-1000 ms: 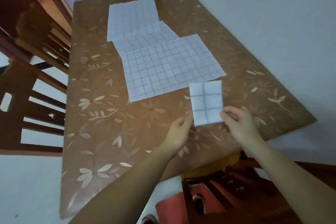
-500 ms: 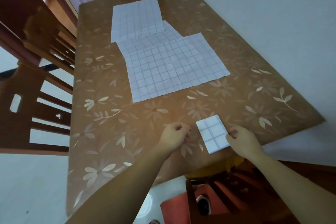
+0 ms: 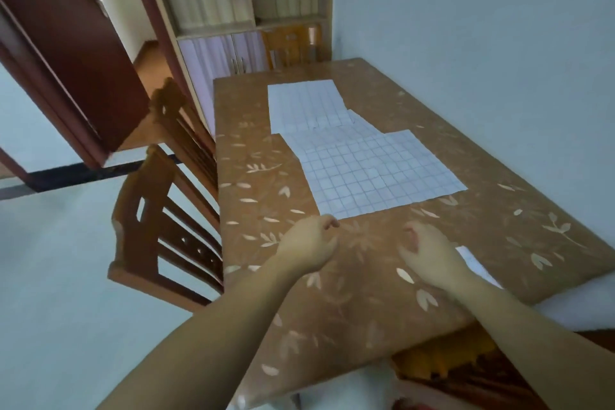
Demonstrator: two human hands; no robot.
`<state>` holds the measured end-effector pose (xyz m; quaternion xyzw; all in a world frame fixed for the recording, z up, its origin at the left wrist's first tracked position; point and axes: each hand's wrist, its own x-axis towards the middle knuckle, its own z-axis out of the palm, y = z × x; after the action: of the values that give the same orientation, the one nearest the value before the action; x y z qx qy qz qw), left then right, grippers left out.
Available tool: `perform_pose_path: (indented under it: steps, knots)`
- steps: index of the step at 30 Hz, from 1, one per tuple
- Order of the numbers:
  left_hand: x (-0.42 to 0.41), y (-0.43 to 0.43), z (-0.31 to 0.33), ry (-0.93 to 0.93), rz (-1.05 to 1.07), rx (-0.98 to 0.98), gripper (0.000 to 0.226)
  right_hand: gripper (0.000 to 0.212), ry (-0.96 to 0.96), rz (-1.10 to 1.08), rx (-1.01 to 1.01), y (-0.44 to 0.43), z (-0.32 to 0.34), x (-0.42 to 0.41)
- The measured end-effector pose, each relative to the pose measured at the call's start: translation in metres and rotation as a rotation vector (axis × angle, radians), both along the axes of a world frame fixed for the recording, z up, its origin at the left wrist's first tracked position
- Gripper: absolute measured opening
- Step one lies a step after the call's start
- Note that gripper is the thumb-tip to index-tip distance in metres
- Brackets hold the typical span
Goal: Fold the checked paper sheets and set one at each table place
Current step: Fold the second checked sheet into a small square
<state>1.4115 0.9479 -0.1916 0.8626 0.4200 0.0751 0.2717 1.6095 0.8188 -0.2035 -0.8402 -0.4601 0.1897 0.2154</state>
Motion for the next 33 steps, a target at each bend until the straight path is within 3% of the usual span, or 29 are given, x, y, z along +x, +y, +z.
perform_pose_path:
  steps: [8, 21, 33]
  knots:
    - [-0.097, 0.066, 0.038, 0.002, -0.054, 0.131, 0.04, 0.048, -0.078, -0.025, 0.047, 0.047, 0.057, -0.104]
    - [-0.083, 0.16, 0.049, 0.083, -0.148, 0.225, 0.04, 0.047, -0.05, -0.12, 0.024, 0.133, 0.042, -0.102]
    - [-0.051, 0.252, 0.015, 0.042, -0.325, 0.159, 0.044, 0.049, -0.048, -0.327, -0.113, 0.177, 0.021, -0.095]
